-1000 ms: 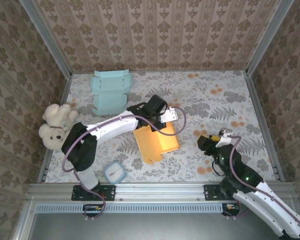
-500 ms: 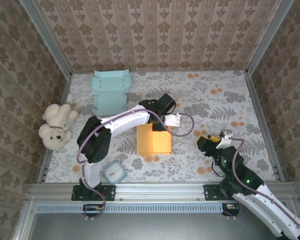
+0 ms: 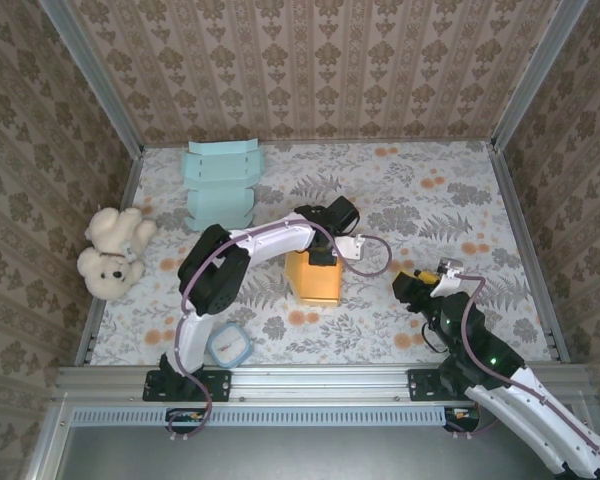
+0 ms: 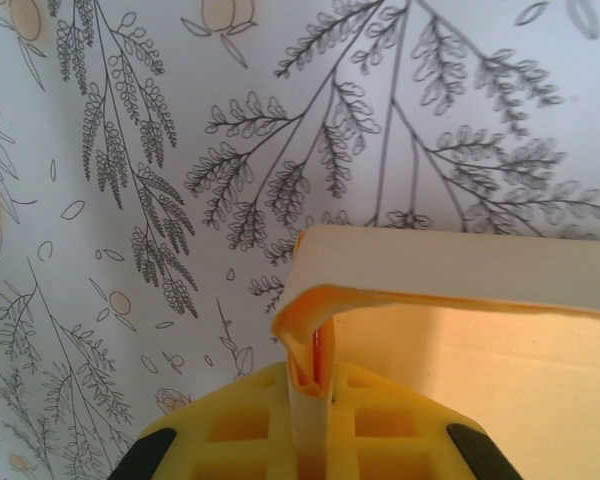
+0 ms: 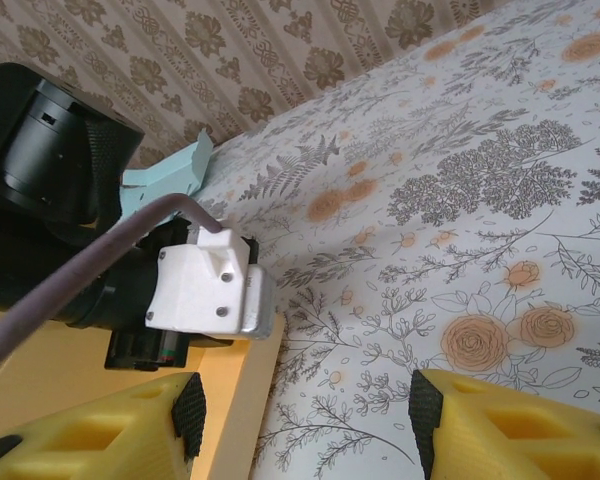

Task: Fold the paper box

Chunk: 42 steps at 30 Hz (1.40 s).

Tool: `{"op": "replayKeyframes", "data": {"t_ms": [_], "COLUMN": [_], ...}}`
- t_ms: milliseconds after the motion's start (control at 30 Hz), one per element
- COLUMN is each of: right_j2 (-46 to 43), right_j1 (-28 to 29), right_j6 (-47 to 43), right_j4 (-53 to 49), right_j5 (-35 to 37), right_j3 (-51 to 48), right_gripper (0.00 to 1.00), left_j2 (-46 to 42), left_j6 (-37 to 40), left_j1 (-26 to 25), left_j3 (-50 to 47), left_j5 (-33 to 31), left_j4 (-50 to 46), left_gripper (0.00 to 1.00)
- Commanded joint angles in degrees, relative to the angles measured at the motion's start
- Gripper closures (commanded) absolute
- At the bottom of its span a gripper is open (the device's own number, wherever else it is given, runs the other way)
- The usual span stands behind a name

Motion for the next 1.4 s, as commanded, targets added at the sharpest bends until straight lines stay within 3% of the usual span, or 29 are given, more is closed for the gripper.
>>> {"op": "replayKeyframes", "data": {"t_ms": [0,167,433,1067,1367], "right_j2": [0.1,0.1,0.0,0.0,0.0], "right_j1": [-0.1,-0.1,-0.1,-0.1,-0.1], "right_j6": [-0.1,0.0,0.0,-0.3,-0.5], "right_j4": [1.5,1.6,1.6,2.2,2.1], "right_j5": [-0.2,-0.2,-0.5,1.7,1.6], "right_j3": [-0.7,-0.8,-0.9,-2.2,-2.0], "right_gripper": [0.41,0.41,0.41,0.41,0.39], "left_j2": [2.9,3.9,4.8,-3.5,-8.2], "left_j6": [1.2,0.8,0.0,-0.9,-7.7], "left_j1": [-0.2,-0.2,-0.2,-1.2,-1.3], "left_j3": [0.8,1.1,3.8,4.3,6.7], "left_j5": [-3.5,-3.6,-4.4,-6.9,-10.3], "left_j4": [3.1,3.7,1.2,2.1,3.7], "left_gripper": [0.99,0.96,0.82,0.54,0.53]}}
